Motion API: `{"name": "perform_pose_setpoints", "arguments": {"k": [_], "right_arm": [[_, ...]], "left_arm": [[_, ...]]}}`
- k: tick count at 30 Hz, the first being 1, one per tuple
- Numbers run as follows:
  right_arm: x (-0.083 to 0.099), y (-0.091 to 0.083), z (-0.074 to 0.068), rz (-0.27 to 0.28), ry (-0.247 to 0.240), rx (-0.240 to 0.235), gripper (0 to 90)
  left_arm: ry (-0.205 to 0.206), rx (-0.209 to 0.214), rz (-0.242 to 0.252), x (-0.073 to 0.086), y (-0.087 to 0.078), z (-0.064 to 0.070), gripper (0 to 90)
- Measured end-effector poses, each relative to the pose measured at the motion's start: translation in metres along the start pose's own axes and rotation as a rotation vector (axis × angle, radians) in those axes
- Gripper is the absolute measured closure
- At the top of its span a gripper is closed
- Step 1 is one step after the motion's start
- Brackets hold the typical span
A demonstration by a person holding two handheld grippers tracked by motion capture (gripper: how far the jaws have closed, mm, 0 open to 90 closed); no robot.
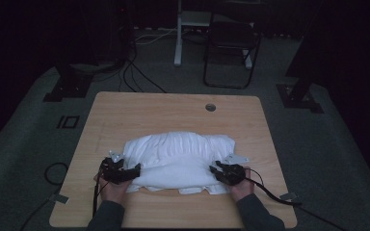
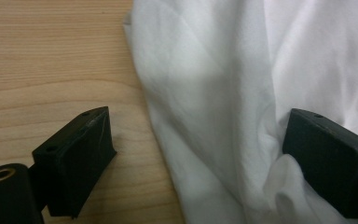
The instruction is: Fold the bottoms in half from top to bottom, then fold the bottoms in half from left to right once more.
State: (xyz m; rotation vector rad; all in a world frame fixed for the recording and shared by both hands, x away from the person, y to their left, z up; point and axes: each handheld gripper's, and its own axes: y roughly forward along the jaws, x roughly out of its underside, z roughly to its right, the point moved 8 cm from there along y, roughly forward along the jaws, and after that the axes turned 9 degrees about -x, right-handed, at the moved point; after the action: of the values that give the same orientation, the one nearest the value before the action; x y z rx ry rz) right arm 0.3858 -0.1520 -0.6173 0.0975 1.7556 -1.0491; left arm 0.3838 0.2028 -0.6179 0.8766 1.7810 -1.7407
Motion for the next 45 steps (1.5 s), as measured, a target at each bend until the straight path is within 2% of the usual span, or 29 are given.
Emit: {"name": "perform_pose_setpoints", "arguments": {"k": [3, 6, 7, 10, 13, 16, 19, 22, 25, 27, 30, 32, 35, 40, 42, 44, 45], "right_arm": [[0.000, 0.000, 0.000, 0.000, -0.001, 0.000, 61.7], [0.000, 0.000, 0.000, 0.000, 0.000, -0.001, 61.7], [0.000, 0.000, 0.000, 0.001, 0.000, -0.001, 61.6], [0.000, 0.000, 0.000, 0.002, 0.001, -0.002, 61.6], [0.000, 0.001, 0.000, 0.003, 0.001, -0.002, 61.5], [0.000, 0.001, -0.001, 0.000, -0.001, -0.001, 61.5], [-0.001, 0.000, -0.001, -0.003, -0.003, 0.001, 60.8], [-0.008, -0.005, -0.001, -0.007, -0.023, 0.006, 55.8], [-0.028, -0.019, -0.005, 0.055, -0.044, 0.008, 52.6], [-0.046, -0.026, -0.014, 0.093, -0.074, -0.006, 51.1], [-0.066, -0.024, -0.030, 0.116, -0.103, -0.041, 49.3], [-0.075, -0.015, -0.042, 0.103, -0.144, -0.059, 48.7], [-0.081, 0.005, -0.055, 0.062, -0.167, -0.087, 48.0], [-0.066, 0.045, -0.058, -0.057, -0.156, -0.104, 52.5], [-0.060, 0.053, -0.058, -0.076, -0.156, -0.108, 54.3], [-0.058, 0.058, -0.059, -0.074, -0.126, -0.123, 55.7], [-0.058, 0.058, -0.059, -0.074, -0.126, -0.123, 55.7]], "left_arm": [[0.009, 0.022, -0.017, 0.001, -0.004, 0.005, 14.2], [0.018, 0.023, -0.020, 0.002, -0.006, 0.009, 16.5], [0.022, 0.037, -0.017, 0.001, -0.008, 0.011, 20.0], [0.038, 0.049, -0.008, 0.002, -0.010, 0.018, 33.9], [0.063, 0.096, -0.020, 0.000, -0.011, 0.023, 50.6], [0.047, 0.163, -0.021, 0.001, -0.012, 0.026, 67.8], [0.015, 0.211, -0.028, 0.000, -0.012, 0.026, 78.4], [-0.030, 0.245, -0.021, -0.003, -0.014, 0.019, 81.5], [-0.039, 0.247, 0.033, -0.015, -0.024, 0.011, 82.2], [-0.052, 0.254, 0.072, -0.024, -0.033, 0.008, 82.7], [-0.056, 0.266, 0.117, -0.037, -0.044, 0.006, 83.1], [-0.051, 0.270, 0.137, -0.043, -0.048, 0.005, 83.1], [-0.049, 0.272, 0.155, -0.050, -0.052, 0.005, 83.2], [-0.056, 0.293, 0.189, -0.063, -0.062, 0.005, 83.5], [-0.046, 0.303, 0.209, -0.072, -0.069, 0.008, 83.7], [-0.028, 0.311, 0.237, -0.082, -0.077, 0.014, 83.8], [-0.028, 0.311, 0.237, -0.082, -0.077, 0.014, 83.8]]}}
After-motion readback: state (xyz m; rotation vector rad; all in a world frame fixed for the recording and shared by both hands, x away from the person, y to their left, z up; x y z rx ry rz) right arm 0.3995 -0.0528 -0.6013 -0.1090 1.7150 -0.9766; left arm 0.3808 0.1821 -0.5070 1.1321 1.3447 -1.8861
